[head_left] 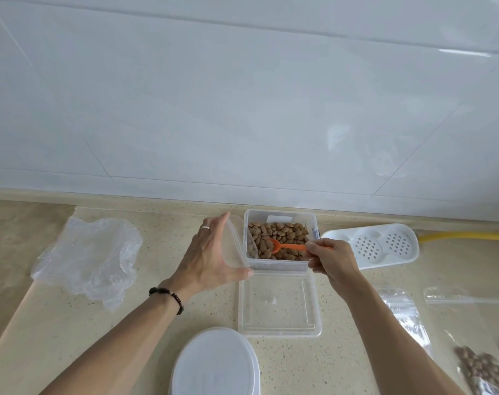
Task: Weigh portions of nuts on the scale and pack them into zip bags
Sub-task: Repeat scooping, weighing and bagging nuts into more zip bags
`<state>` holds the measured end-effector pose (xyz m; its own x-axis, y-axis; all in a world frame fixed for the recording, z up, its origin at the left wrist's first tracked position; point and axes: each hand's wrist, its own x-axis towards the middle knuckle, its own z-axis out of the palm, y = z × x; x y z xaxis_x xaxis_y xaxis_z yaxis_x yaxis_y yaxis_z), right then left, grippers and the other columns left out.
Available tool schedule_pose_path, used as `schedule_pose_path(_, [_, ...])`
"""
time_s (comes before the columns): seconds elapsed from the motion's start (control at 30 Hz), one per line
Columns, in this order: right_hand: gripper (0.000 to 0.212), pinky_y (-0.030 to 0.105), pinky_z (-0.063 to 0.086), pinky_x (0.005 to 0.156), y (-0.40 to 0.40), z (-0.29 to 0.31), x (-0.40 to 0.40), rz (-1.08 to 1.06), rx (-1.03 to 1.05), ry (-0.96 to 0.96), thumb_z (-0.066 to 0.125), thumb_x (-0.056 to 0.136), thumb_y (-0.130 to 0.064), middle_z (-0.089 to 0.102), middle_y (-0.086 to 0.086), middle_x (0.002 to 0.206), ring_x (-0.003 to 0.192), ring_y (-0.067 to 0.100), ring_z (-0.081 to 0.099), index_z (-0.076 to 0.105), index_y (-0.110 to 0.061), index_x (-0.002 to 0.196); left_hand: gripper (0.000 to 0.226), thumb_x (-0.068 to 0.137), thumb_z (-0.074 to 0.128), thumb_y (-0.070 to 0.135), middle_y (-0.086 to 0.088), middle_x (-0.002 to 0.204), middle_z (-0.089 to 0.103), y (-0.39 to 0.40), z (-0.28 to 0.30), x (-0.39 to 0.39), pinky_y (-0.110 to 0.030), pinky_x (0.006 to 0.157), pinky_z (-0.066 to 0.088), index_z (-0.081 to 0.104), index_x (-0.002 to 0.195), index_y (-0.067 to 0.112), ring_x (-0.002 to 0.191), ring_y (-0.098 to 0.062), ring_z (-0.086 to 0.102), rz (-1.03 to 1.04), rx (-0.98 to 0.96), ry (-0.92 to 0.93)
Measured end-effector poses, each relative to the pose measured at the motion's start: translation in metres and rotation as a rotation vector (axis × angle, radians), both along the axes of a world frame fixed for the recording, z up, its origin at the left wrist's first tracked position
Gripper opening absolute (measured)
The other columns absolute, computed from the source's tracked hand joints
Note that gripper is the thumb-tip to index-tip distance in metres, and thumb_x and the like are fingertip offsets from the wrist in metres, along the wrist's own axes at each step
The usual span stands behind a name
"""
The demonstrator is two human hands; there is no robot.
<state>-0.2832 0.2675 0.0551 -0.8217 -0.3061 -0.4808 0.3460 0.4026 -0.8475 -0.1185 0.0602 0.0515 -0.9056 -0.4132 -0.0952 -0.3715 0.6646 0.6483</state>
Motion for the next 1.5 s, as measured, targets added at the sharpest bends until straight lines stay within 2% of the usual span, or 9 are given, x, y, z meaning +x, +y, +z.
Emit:
schedule_pose_path(0.2, [0.012, 0.020, 0.047, 0.046, 0.009, 0.002, -0.001, -0.113, -0.159, -0.130, 0.064, 0.091, -0.003, 0.065, 0.018, 0.072, 0.051, 0.014, 0.057, 0.067, 0.009, 0.091, 0.124, 0.049, 0.074, 0.071, 0.001, 0.143, 0.030, 0.005, 0.001, -0.013, -0.041, 0.108, 0.038, 0.014, 0.149, 0.027, 0.132, -0.015, 0.036, -0.015, -0.016, 0.021])
schedule_pose_path(0.43, [0.008, 0.021, 0.046, 0.047, 0.029, 0.021, -0.011, -0.187, -0.244, -0.127, 0.063, 0.091, -0.002, 0.066, 0.016, 0.071, 0.050, 0.014, 0.055, 0.067, 0.004, 0.086, 0.112, 0.052, 0.077, 0.064, 0.005, 0.132, 0.036, 0.015, 0.010, -0.038, -0.037, 0.105, 0.036, 0.025, 0.144, 0.027, 0.124, -0.014, 0.039, -0.047, -0.057, 0.036])
schedule_pose_path(0.63, [0.010, 0.020, 0.043, 0.047, 0.043, 0.047, -0.018, -0.170, -0.305, -0.077, 0.062, 0.092, -0.001, 0.065, 0.014, 0.067, 0.050, 0.014, 0.052, 0.066, 0.007, 0.087, 0.128, 0.052, 0.079, 0.067, -0.003, 0.142, 0.030, 0.026, 0.016, -0.061, -0.038, 0.105, 0.038, 0.014, 0.152, 0.021, 0.130, -0.024, 0.037, -0.067, -0.087, -0.039])
schedule_pose_path(0.8, [0.010, 0.019, 0.042, 0.044, 0.047, 0.054, -0.017, -0.120, -0.319, -0.065, 0.063, 0.091, -0.001, 0.065, 0.014, 0.066, 0.047, 0.013, 0.052, 0.066, 0.005, 0.084, 0.127, 0.058, 0.082, 0.061, -0.005, 0.145, 0.027, 0.035, 0.021, -0.071, -0.037, 0.107, 0.032, 0.010, 0.154, 0.018, 0.131, -0.024, 0.034, -0.095, -0.168, -0.070])
schedule_pose_path(1.23, [0.009, 0.020, 0.043, 0.044, 0.046, 0.037, -0.023, -0.133, -0.318, -0.110, 0.063, 0.092, -0.002, 0.065, 0.017, 0.069, 0.047, 0.014, 0.052, 0.066, 0.007, 0.088, 0.123, 0.063, 0.075, 0.067, -0.007, 0.147, 0.027, 0.032, 0.019, -0.082, -0.037, 0.107, 0.032, 0.010, 0.153, 0.017, 0.131, -0.026, 0.034, -0.146, -0.265, -0.193])
schedule_pose_path(1.5, [0.010, 0.022, 0.047, 0.046, 0.037, 0.030, -0.023, 0.032, -0.251, -0.033, 0.066, 0.090, -0.003, 0.066, 0.016, 0.069, 0.047, 0.015, 0.056, 0.068, 0.006, 0.087, 0.119, 0.063, 0.077, 0.064, -0.006, 0.142, 0.032, 0.024, 0.017, -0.081, -0.035, 0.104, 0.034, 0.014, 0.152, 0.017, 0.127, -0.025, 0.036, -0.174, -0.280, -0.160])
